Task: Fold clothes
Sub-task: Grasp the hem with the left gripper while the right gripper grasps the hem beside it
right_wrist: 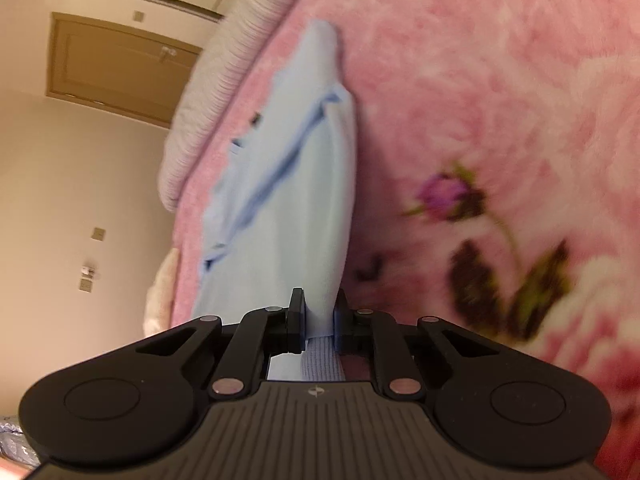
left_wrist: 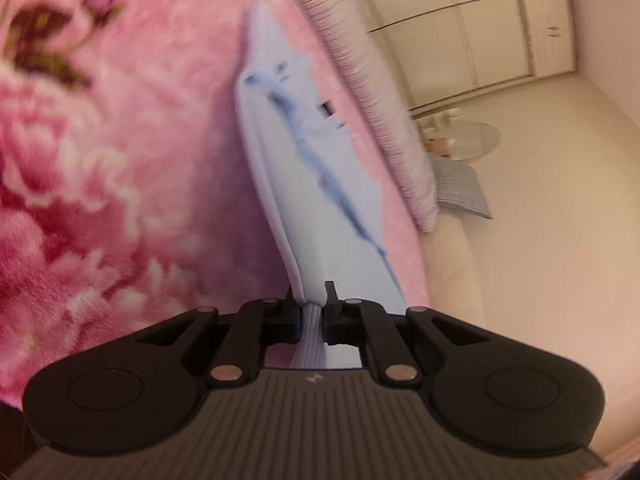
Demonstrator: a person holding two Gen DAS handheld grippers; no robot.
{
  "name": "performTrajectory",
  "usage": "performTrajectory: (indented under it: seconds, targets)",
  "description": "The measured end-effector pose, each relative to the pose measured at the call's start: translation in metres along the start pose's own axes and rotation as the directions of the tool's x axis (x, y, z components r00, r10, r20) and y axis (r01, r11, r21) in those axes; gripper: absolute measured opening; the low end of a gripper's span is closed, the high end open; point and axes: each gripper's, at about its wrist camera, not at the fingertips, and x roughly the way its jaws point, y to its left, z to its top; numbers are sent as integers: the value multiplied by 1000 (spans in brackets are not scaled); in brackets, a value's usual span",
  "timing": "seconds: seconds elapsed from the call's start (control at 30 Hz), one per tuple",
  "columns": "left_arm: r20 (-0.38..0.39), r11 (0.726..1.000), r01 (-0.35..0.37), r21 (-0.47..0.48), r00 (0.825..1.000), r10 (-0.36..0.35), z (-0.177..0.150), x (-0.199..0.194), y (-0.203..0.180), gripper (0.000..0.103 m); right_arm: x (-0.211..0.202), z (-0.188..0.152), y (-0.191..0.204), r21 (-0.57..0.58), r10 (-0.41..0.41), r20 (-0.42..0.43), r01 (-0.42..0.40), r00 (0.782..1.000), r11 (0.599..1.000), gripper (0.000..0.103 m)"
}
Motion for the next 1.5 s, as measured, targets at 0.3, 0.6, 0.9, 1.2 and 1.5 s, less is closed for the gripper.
performTrajectory:
  seconds: [0.3, 0.6, 0.9, 1.2, 1.5]
  targets:
    - [41, 999, 51, -18, 998, -50, -53, -101, 7, 5, -70, -105, 29, 43, 29, 44, -31, 999, 999, 14]
    - [18, 997, 39, -60, 999, -38, -57, -123, 33, 3, -61, -159, 24, 126, 27, 28, -30, 999, 992, 14]
    - [-44, 996, -80, -43, 996, 78, -21, -100, 51, 37, -52, -148, 20, 133, -13, -3, 13, 1000, 991, 22]
    - [-178, 983, -157, 96, 969, 172, -21, -80, 64, 42, -47, -173, -3, 178, -69, 37, 61, 997, 982, 37]
    - [-124, 1000, 15, -10, 992, -16, -42, -74, 97, 49, -49, -185, -25, 135, -91, 87, 79, 992, 988, 62]
